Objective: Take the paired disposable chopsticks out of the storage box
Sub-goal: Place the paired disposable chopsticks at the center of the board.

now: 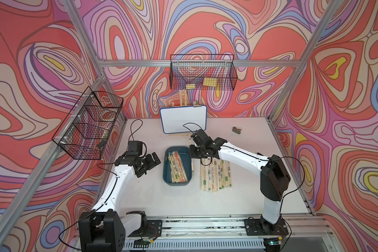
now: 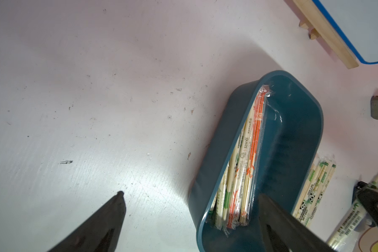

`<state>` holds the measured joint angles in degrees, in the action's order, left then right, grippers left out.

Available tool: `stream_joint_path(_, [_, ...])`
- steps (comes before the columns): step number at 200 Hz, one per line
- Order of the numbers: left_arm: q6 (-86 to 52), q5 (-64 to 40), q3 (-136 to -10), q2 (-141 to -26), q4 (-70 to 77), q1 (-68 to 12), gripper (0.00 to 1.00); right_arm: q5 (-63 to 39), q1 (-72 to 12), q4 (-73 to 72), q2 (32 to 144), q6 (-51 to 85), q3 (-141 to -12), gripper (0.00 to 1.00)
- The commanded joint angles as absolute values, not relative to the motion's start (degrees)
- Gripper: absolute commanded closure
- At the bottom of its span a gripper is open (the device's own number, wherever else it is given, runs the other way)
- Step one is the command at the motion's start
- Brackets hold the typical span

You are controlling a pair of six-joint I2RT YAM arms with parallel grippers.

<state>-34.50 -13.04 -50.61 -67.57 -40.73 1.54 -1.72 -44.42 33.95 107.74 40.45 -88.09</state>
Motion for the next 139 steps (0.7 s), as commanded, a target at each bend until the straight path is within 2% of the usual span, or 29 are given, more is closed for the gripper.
stream_joint_path(1, [-34.60, -13.79, -50.56, -67.07, -40.56, 1.86, 0.00, -0.26, -44.07, 32.38, 105.33, 42.13, -84.27, 1.00])
stream_joint_path(74, [-35.01, -14.39, -50.28, -67.11, -40.25, 1.85, 0.00, -2.35, -43.91, 27.72, 105.40, 45.98, -74.48, 1.00])
stream_joint_path(139, [-35.07, -14.16, -50.07, -66.57, -40.30, 1.85, 0.00, -4.74, -44.03, 25.29, 109.01, 47.27, -72.97, 1.00])
